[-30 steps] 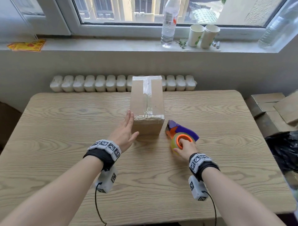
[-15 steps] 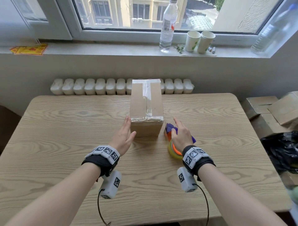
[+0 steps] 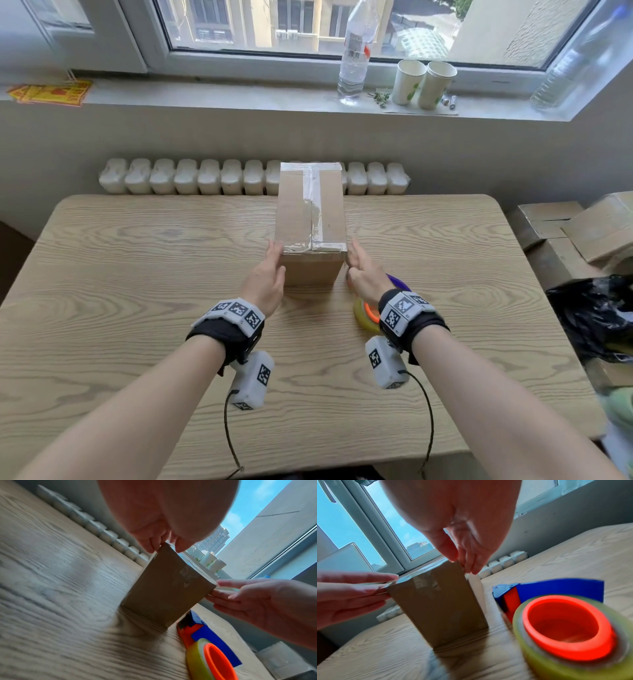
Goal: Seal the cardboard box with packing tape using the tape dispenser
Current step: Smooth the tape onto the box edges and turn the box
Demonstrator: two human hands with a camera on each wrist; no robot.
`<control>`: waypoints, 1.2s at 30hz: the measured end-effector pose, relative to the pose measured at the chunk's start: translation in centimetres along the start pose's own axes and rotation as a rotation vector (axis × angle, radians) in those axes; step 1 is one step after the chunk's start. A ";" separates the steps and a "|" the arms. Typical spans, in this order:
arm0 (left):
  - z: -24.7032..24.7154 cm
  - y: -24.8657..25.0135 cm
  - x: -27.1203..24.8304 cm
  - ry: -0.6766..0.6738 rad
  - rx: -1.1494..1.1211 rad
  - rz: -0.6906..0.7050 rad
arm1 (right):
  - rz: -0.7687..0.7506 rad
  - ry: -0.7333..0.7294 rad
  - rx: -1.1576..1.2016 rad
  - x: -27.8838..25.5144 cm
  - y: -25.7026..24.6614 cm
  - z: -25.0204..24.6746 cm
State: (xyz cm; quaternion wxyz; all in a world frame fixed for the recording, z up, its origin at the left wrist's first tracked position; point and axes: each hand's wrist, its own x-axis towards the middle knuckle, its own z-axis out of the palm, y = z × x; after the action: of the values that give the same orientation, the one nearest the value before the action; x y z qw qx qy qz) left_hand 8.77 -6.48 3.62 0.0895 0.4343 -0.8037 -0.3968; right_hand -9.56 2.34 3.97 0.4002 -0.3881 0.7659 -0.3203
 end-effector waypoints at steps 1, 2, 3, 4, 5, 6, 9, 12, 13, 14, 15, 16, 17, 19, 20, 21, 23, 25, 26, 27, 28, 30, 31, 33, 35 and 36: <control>-0.4 0.0 0.3 0.040 0.041 0.017 | -0.039 0.019 -0.049 0.1 -0.2 -0.7; -0.9 -0.1 0.6 0.064 0.091 0.026 | -0.077 0.042 -0.120 0.3 -0.4 -1.2; -1.4 0.1 0.8 0.071 0.140 0.023 | -0.111 0.069 -0.197 0.6 -0.5 -1.6; -1.9 0.3 1.1 0.070 0.182 0.007 | -0.132 0.096 -0.270 0.8 -0.7 -1.9; -2.3 0.6 1.3 0.072 0.223 -0.005 | -0.148 0.112 -0.336 1.1 -0.8 -2.1; -2.6 0.9 1.6 0.073 0.271 -0.004 | -0.161 0.119 -0.402 1.3 -1.1 -2.2; -2.9 1.7 2.1 0.054 0.434 0.043 | -0.206 0.097 -0.649 1.6 -2.0 -2.3; -2.7 1.7 2.6 0.047 0.550 0.061 | -0.254 0.072 -0.952 1.9 -2.3 -2.2; -2.7 1.6 2.7 0.052 0.563 0.069 | -0.266 0.062 -1.035 1.9 -2.3 -2.0; -2.6 1.5 2.8 0.051 0.564 0.073 | -0.274 0.054 -1.095 1.9 -2.4 -1.7; -2.6 1.5 2.8 0.042 0.559 0.072 | -0.280 0.053 -1.125 1.9 -2.3 -1.6; -2.7 1.5 2.8 0.028 0.550 0.066 | -0.282 0.050 -1.125 1.8 -2.4 -1.6; -2.8 1.6 2.8 0.017 0.537 0.060 | -0.279 0.045 -1.095 1.7 -2.6 -1.8; -3.3 1.8 2.7 0.020 0.502 0.069 | -0.262 0.009 -0.973 1.6 -3.0 -2.6; -3.6 1.8 2.7 0.021 0.480 0.083 | -0.252 -0.028 -0.915 1.6 -3.3 -3.1; -4.0 1.8 2.6 0.015 0.457 0.092 | -0.244 -0.070 -0.884 1.6 -3.4 -3.5; -4.6 1.6 2.6 -0.032 0.427 0.092 | -0.236 -0.129 -0.917 2.0 -3.4 -4.1; -5.1 1.4 2.9 -0.085 0.440 0.094 | -0.253 -0.145 -0.955 2.5 -3.3 -4.2; -5.2 1.2 3.1 -0.104 0.460 0.098 | -0.258 -0.153 -0.962 2.7 -3.2 -4.1; -5.3 1.1 3.4 -0.118 0.477 0.101 | -0.267 -0.159 -0.976 2.9 -3.2 -4.0; -5.3 1.1 3.6 -0.126 0.488 0.100 | -0.277 -0.162 -0.998 3.0 -3.3 -3.9; -5.4 1.4 3.8 -0.136 0.485 0.096 | -0.302 -0.127 -1.035 3.1 -3.4 -3.9; -5.4 1.5 3.9 -0.137 0.476 0.096 | -0.315 -0.100 -1.045 3.2 -3.4 -3.8; -5.4 1.8 3.9 -0.129 0.468 0.095 | -0.328 -0.058 -1.050 3.1 -3.1 -3.6; -5.4 1.7 4.0 -0.125 0.467 0.097 | -0.318 -0.024 -1.035 2.9 -2.6 -3.3; -5.3 1.7 4.0 -0.127 0.465 0.096 | -0.319 -0.010 -1.018 2.8 -2.4 -3.2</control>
State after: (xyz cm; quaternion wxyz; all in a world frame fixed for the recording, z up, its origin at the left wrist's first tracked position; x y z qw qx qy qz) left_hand 7.87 -12.05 7.58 -0.0448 0.3787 -0.8972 -0.2227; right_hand -12.59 -0.63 6.43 0.1114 -0.6464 0.7539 0.0367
